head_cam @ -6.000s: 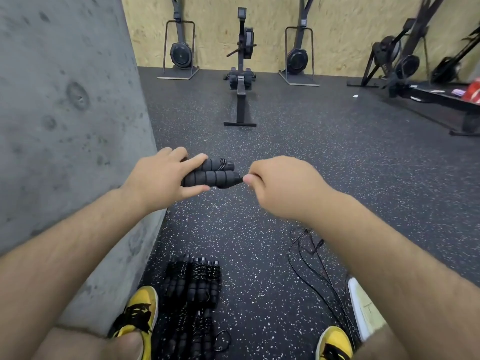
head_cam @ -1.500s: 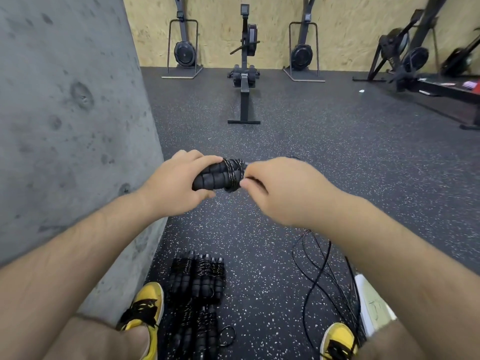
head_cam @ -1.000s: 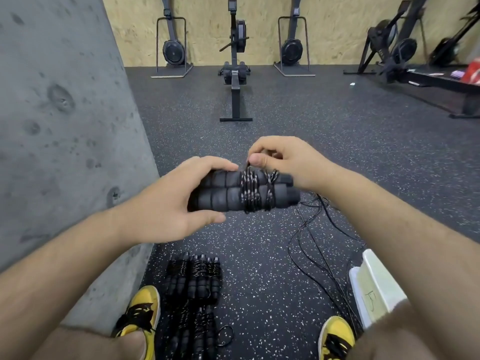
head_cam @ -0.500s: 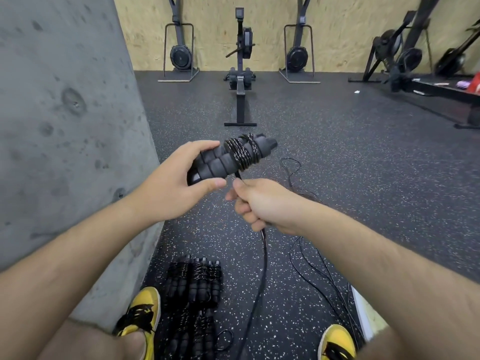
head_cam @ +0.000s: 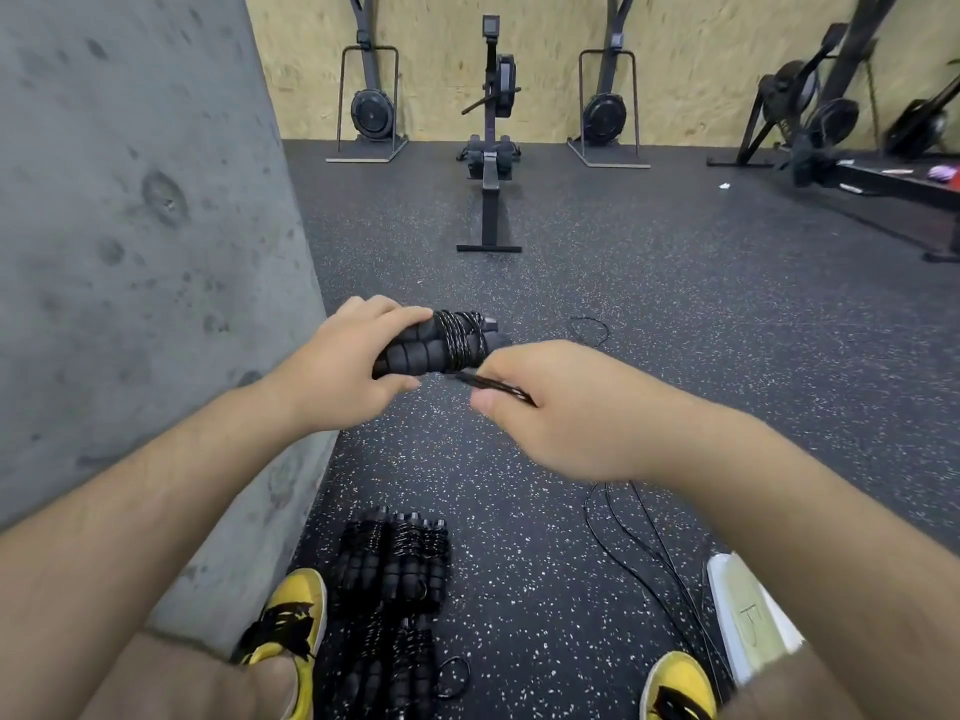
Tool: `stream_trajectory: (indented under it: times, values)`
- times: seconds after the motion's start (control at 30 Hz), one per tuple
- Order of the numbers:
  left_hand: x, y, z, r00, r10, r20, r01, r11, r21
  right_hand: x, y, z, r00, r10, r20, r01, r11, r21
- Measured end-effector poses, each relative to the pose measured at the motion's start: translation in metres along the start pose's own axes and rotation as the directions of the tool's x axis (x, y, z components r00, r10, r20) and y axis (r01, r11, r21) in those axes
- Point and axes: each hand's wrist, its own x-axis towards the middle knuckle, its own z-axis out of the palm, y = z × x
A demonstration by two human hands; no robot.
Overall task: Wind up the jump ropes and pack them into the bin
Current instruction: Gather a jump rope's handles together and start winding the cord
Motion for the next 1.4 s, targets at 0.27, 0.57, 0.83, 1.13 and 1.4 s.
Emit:
stream_trajectory:
  times: [0.27, 0.57, 0.83, 1.13, 1.4]
  values:
    - [-0.009, 0.046, 0.003, 0.971, 0.223, 0.089, -0.216, 0.973, -0.081, 0.023, 0.039, -0.014, 0.941, -0.145, -0.306, 0.074, 0.970, -0.231]
    - [-0.028, 0.109, -0.018, 0.984, 0.173, -0.036, -0.158, 0.768, -0.621, 0.038, 0.084, -0.009, 0.984, 0.066, -0.167, -0.042, 0.989, 0.144]
    - [-0.005, 0.060, -0.012, 0.981, 0.103, -0.163, -0.135, 0.971, -0.200, 0.049, 0.037, 0.054, 0.983, 0.181, -0.036, -0.171, 0.968, 0.182]
    - [-0.002, 0.034, 0.000, 0.993, -0.001, -0.118, 0.000, 1.000, -0.016, 0.029, -0.002, 0.044, 0.959, 0.176, 0.224, -0.191, 0.980, 0.046]
    - [-0.002, 0.033, -0.003, 0.999, -0.004, -0.048, 0.006, 0.999, 0.035, 0.012, -0.003, 0.011, 0.999, -0.019, -0.035, 0.004, 0.924, -0.383]
